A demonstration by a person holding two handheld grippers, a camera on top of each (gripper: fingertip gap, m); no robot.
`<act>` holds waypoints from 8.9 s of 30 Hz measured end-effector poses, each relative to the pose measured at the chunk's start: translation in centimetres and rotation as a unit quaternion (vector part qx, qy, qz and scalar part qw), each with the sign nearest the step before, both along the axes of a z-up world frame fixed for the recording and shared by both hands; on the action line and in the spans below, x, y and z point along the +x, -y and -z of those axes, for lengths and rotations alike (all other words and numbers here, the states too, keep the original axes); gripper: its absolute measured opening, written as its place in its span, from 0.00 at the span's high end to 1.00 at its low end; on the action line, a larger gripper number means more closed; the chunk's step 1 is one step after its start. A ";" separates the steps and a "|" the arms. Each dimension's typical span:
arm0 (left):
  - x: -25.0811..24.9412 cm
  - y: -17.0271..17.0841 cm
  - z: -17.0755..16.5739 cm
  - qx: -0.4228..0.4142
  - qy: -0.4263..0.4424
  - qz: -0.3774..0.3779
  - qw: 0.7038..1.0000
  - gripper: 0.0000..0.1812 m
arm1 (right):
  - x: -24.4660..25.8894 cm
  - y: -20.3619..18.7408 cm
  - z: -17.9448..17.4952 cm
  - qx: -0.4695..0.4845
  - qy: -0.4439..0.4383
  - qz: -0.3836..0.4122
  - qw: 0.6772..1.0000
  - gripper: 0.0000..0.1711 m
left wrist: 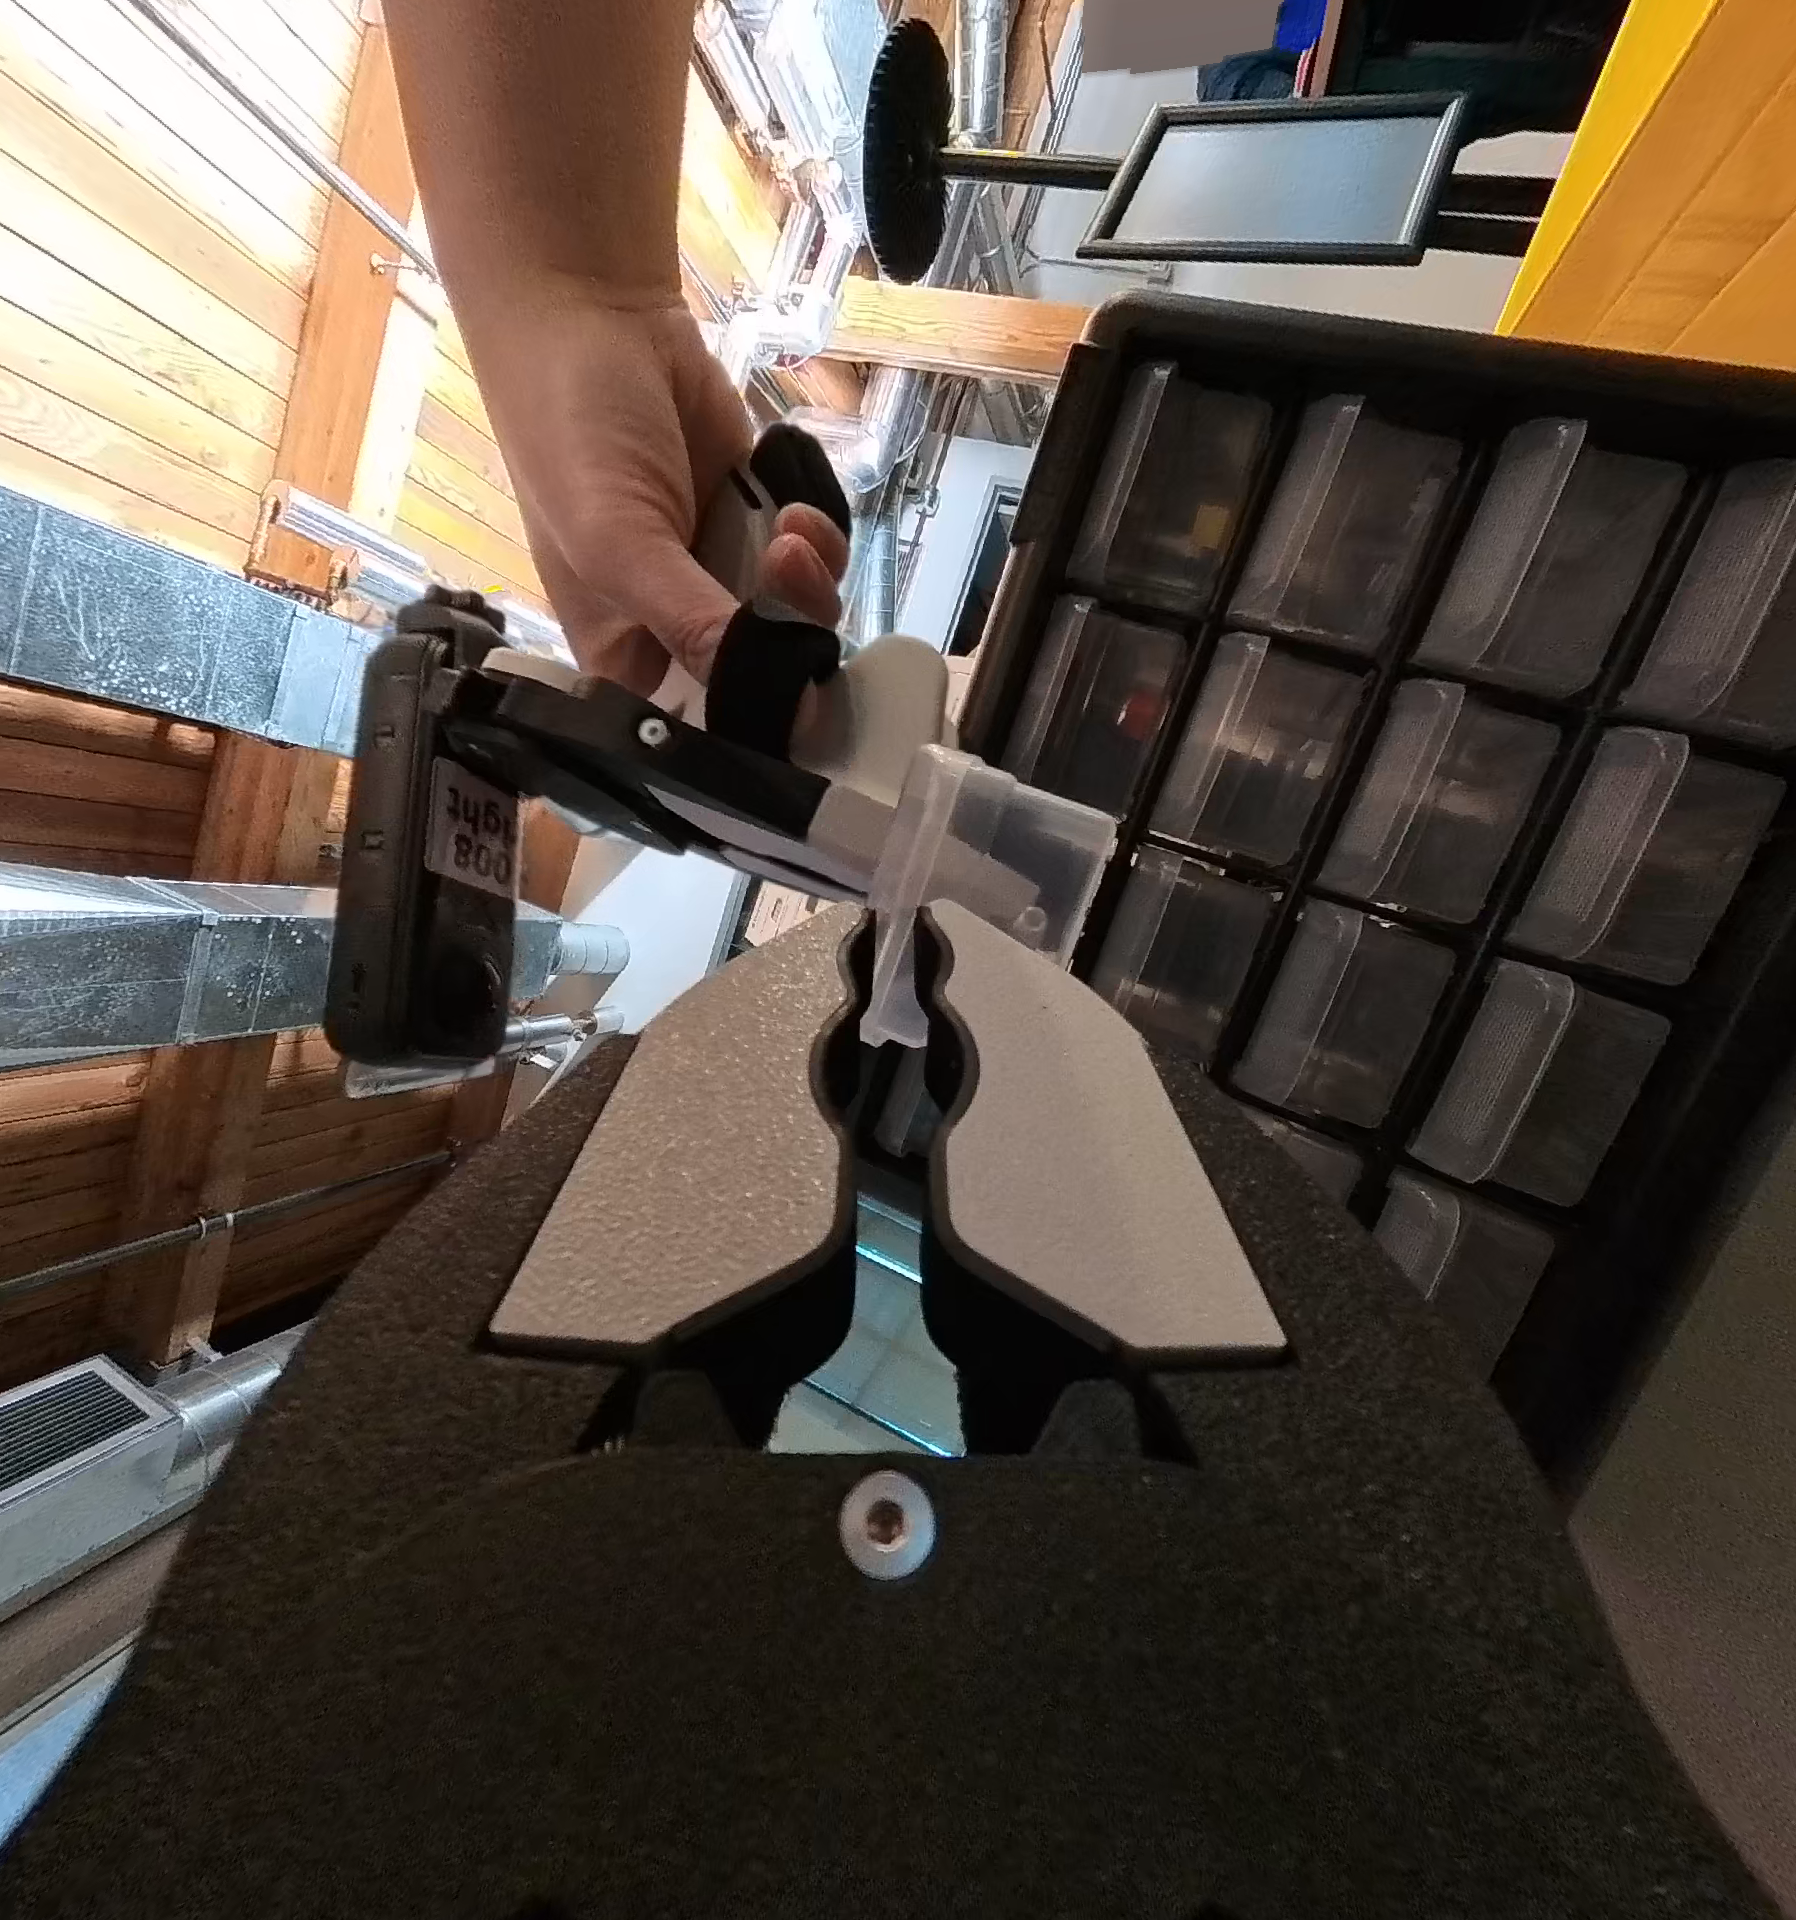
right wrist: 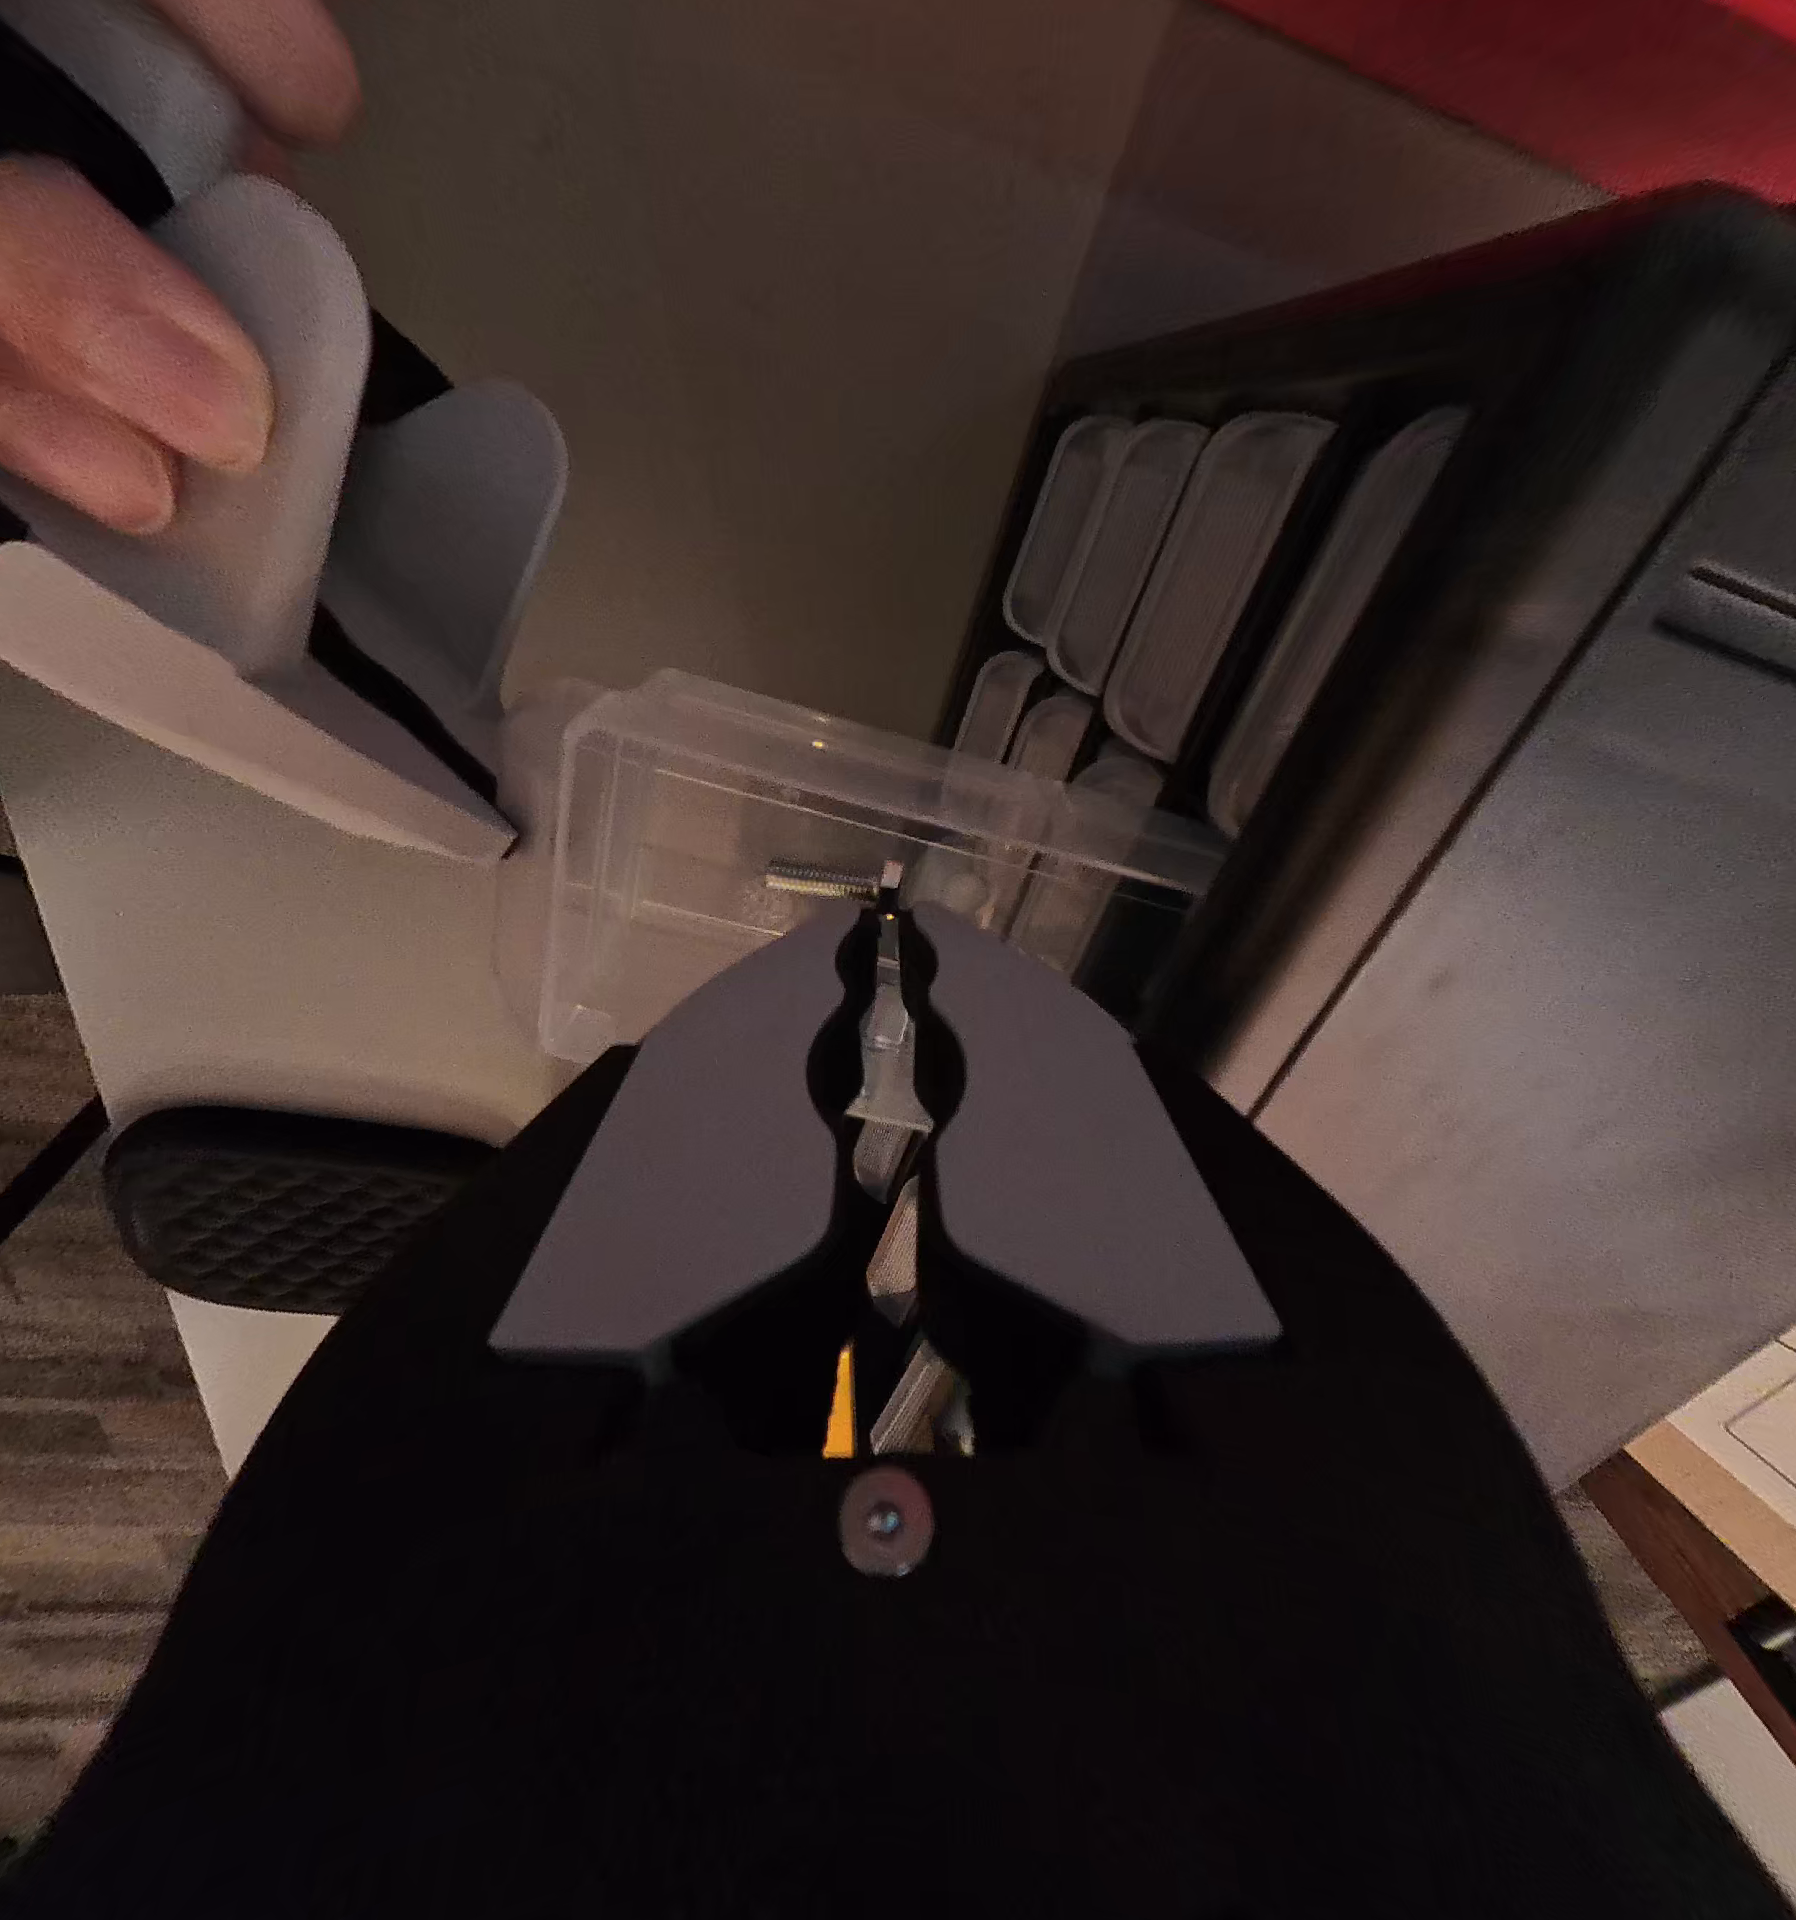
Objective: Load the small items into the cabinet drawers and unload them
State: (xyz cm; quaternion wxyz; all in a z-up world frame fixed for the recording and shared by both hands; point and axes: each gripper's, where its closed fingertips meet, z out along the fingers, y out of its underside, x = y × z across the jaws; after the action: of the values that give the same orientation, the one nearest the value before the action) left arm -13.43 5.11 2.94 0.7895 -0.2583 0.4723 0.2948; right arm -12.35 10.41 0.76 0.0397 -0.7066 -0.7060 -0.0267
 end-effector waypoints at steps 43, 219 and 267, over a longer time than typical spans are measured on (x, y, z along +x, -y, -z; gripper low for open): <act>0.2 -0.1 0.3 -0.005 -0.001 -0.002 1.000 0.96 | 0.2 -0.3 0.5 0.018 -0.017 0.258 0.966 0.87; 5.8 0.7 -0.7 0.035 -0.035 -0.016 0.999 0.97 | 5.1 3.2 0.1 -0.052 -0.005 -0.162 0.985 0.89; 7.8 -6.2 -0.5 -0.034 -0.052 -0.073 0.995 0.97 | 34.4 3.0 15.0 -0.041 -0.039 0.364 0.930 0.93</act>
State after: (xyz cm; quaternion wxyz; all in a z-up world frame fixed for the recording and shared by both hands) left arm -5.64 11.32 3.41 0.7313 -0.3028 0.5022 0.3483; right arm 22.10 7.46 -14.26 0.0254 -0.9165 -0.3988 0.0169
